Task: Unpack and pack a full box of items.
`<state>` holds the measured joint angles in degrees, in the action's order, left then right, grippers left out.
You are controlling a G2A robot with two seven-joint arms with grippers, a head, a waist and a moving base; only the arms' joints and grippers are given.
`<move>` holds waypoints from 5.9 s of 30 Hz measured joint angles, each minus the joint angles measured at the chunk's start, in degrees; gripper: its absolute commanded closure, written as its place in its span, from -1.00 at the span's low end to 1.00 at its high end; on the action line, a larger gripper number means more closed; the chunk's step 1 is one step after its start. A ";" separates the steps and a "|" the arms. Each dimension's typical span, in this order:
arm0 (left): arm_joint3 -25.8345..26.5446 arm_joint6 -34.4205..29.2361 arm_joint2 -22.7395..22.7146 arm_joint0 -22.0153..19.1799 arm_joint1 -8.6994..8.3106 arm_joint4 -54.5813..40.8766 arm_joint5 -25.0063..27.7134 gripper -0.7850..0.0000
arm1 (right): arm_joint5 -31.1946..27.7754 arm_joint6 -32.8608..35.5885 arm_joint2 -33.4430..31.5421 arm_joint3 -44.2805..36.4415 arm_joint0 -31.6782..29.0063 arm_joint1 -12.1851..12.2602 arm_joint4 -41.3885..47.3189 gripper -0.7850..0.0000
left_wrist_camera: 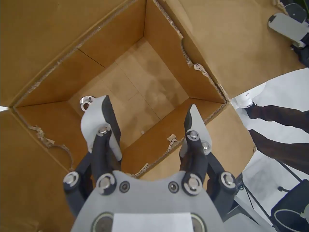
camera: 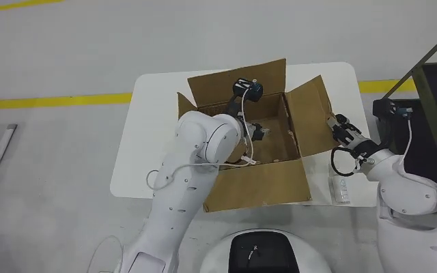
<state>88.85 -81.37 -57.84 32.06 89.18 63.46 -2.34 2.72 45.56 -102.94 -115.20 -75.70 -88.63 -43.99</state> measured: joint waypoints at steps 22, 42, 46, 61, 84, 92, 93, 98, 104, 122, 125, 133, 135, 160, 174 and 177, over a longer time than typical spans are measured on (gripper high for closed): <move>-7.99 2.51 0.96 -2.40 0.25 1.56 0.67 -1.00 | 2.07 -2.84 -0.37 1.73 -0.89 2.15 5.55 1.00; -19.40 4.18 4.25 -5.33 1.57 -0.44 0.60 -1.00 | 3.94 -4.01 -1.31 -1.97 -4.14 4.01 9.47 1.00; -25.11 6.68 6.87 -7.28 2.43 -0.46 2.72 -1.00 | 4.19 -4.57 -0.79 -1.89 -4.25 4.37 9.45 1.00; -34.55 11.28 9.18 -10.23 3.49 -0.31 6.98 -1.00 | 4.74 -5.48 -0.27 -1.57 -4.19 5.74 9.68 1.00; -36.35 13.50 8.88 -9.28 3.44 3.51 4.06 -0.07 | 5.88 -7.25 -0.03 -1.08 -4.55 7.56 10.94 1.00; -37.25 14.82 9.19 -9.11 3.54 6.54 2.63 -0.36 | 6.02 -7.72 -0.04 -1.24 -4.76 8.18 11.20 1.00; -37.39 14.82 9.23 -9.06 3.53 7.00 2.57 -0.34 | 6.01 -7.79 0.00 -1.24 -4.83 8.25 11.26 1.00; -37.70 15.16 9.30 -8.81 3.50 9.09 1.96 -0.36 | 6.12 -8.22 0.33 -1.55 -5.23 8.58 11.51 1.00; -38.23 15.52 8.65 -8.10 3.59 9.15 1.22 -0.14 | 6.15 -8.65 0.61 -1.70 -5.49 8.99 11.40 1.00; -44.72 20.82 8.10 -9.60 4.85 8.62 -0.15 0.03 | 6.47 -9.47 1.17 -1.60 -5.60 10.20 11.32 1.00; -45.95 21.53 8.07 -10.31 5.13 8.49 -0.29 -0.01 | 6.62 -9.61 1.27 -1.55 -5.57 10.39 11.26 1.00; -48.19 21.60 8.20 -11.43 6.06 6.49 1.34 0.04 | 7.21 -10.04 1.59 -1.39 -5.46 10.85 11.39 1.00; -48.59 21.52 8.36 -11.59 6.26 6.26 1.94 0.12 | 7.35 -10.15 1.74 -1.35 -5.35 10.95 11.53 1.00; -45.52 19.65 7.47 -12.41 6.83 5.85 3.45 -0.86 | 8.16 -11.16 2.94 -0.74 -4.46 12.28 12.27 1.00; -52.13 24.36 5.77 -12.81 7.59 1.97 3.21 -0.89 | 8.29 -11.79 2.87 -1.38 -5.26 12.97 12.49 1.00; -52.97 24.81 6.05 -13.01 7.88 1.45 4.47 -0.95 | 8.28 -11.96 2.91 -1.42 -5.31 13.11 12.57 1.00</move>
<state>35.88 -56.55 -51.79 19.06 97.06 64.91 2.13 11.00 33.60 -100.02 -116.62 -81.01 -75.52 -31.42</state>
